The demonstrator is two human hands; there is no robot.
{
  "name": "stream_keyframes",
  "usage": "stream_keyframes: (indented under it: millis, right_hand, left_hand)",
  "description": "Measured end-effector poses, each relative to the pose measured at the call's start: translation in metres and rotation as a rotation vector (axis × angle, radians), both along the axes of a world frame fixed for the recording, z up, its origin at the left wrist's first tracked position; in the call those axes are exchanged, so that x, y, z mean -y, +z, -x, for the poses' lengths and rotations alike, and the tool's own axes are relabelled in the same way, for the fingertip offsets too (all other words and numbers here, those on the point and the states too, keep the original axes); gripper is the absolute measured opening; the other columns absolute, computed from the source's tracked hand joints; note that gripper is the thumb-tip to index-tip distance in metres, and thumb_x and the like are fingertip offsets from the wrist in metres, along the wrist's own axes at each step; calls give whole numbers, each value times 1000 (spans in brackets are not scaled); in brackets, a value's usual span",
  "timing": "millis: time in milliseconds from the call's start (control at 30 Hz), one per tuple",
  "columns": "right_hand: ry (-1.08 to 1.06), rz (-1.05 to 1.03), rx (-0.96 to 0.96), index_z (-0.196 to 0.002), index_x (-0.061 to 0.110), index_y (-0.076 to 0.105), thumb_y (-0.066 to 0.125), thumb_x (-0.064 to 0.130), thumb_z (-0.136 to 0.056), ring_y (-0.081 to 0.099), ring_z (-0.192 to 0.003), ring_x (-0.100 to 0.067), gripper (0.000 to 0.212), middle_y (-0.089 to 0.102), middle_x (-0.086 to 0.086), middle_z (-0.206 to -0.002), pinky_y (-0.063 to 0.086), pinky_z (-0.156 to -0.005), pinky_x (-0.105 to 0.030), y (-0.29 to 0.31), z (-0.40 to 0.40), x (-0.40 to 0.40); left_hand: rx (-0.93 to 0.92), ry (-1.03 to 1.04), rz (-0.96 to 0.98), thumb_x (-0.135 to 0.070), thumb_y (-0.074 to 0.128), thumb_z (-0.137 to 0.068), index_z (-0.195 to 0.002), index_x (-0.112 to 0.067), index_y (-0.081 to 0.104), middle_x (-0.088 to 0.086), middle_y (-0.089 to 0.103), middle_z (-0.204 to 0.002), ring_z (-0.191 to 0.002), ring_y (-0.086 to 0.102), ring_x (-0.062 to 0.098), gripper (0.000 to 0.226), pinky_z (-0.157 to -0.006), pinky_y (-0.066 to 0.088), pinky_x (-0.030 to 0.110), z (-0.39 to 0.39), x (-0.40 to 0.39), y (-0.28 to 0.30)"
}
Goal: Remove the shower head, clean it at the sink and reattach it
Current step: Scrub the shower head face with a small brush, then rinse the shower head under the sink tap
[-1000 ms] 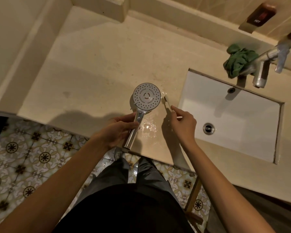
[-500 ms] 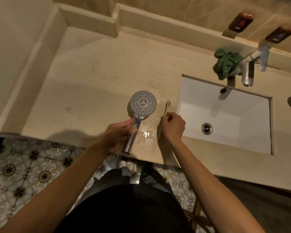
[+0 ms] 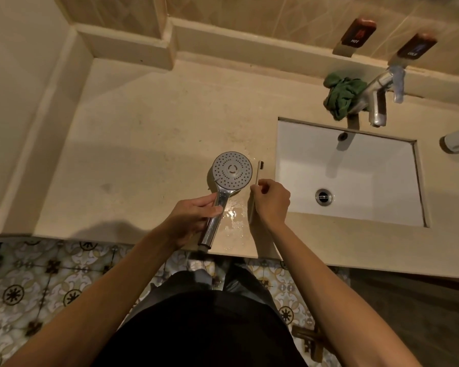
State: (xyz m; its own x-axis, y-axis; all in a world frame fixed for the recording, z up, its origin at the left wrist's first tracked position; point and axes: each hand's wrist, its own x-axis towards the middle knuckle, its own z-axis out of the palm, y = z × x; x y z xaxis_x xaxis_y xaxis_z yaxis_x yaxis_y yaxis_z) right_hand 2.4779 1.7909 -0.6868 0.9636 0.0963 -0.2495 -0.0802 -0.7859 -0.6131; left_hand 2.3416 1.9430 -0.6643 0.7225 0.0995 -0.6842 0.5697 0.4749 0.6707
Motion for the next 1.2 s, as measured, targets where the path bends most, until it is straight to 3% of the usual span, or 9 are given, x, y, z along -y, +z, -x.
stream_keyframes:
  millis: [167, 267, 333, 400, 500, 733, 967, 1100, 1200]
  right_hand:
    - [-43, -111, 1, -105, 15, 81, 65, 23, -97, 63, -76, -9, 19, 65, 11, -80, 37, -65, -9, 11, 2, 7]
    - [-46, -256, -104, -106, 22, 81, 63, 25, -99, 70, -85, -9, 20, 71, 17, -85, 55, -78, -23, 17, 7, 14]
    - [-77, -350, -215, -94, 33, 81, 65, 29, -98, 73, -89, -13, 16, 76, 14, -86, 61, -82, -32, 22, 13, 20]
    - [-111, -445, -349, -77, 37, 80, 67, 34, -97, 74, -83, -14, 24, 79, 7, -81, 62, -75, -32, 27, 20, 25]
    - [-145, -629, -532, -82, 29, 83, 71, 33, -95, 66, -64, -13, 19, 75, -1, -74, 58, -59, -23, 37, 29, 33]
    - [-296, -791, -599, -93, 14, 82, 80, 21, -87, 61, -58, -12, 10, 73, -8, -78, 55, -55, -21, 48, 21, 67]
    - [-380, -861, -624, -93, 10, 82, 79, 12, -86, 78, -75, -19, 8, 81, -15, -90, 60, -61, -24, 42, -23, 121]
    - [-299, -811, -627, -94, 13, 83, 74, 16, -89, 78, -92, -22, 10, 81, -11, -96, 65, -78, -36, 30, -70, 168]
    - [-239, -734, -626, -96, 10, 81, 72, 17, -92, 74, -90, -14, 12, 79, -7, -96, 61, -66, -24, 22, -115, 204]
  left_hand:
    - [-37, 26, -4, -12, 72, -89, -135, -14, 63, 5, 76, -116, -105, 70, 27, 47, -92, 55, 42, -9, 1, -6]
    - [-40, 11, -9, -13, 71, -89, -137, -18, 61, -1, 73, -123, -113, 69, 23, 49, -100, 55, 44, -17, 6, -7]
    - [-12, 3, 1, -13, 72, -88, -135, -19, 62, -4, 74, -123, -111, 71, 20, 49, -98, 56, 40, -21, 11, -6]
    - [25, -2, 38, -9, 72, -87, -132, -17, 63, -2, 76, -119, -108, 73, 19, 46, -94, 59, 35, -26, 16, -4]
    - [77, -30, 87, -3, 71, -87, -132, -11, 64, 8, 76, -118, -109, 72, 25, 47, -96, 58, 37, -34, 27, 1]
    - [42, -77, 78, 6, 73, -82, -132, -6, 63, 17, 74, -119, -111, 71, 35, 53, -104, 52, 50, -61, 63, 10]
    - [24, -131, 21, 6, 77, -79, -125, -8, 64, 18, 77, -107, -100, 75, 36, 50, -88, 61, 46, -111, 119, 12]
    - [22, -121, 11, -2, 81, -79, -126, -13, 64, 15, 78, -106, -98, 76, 30, 51, -76, 62, 34, -150, 167, 6]
    - [16, -92, 63, -9, 82, -77, -126, -21, 64, 11, 76, -113, -103, 74, 26, 54, -78, 61, 31, -179, 205, 0]
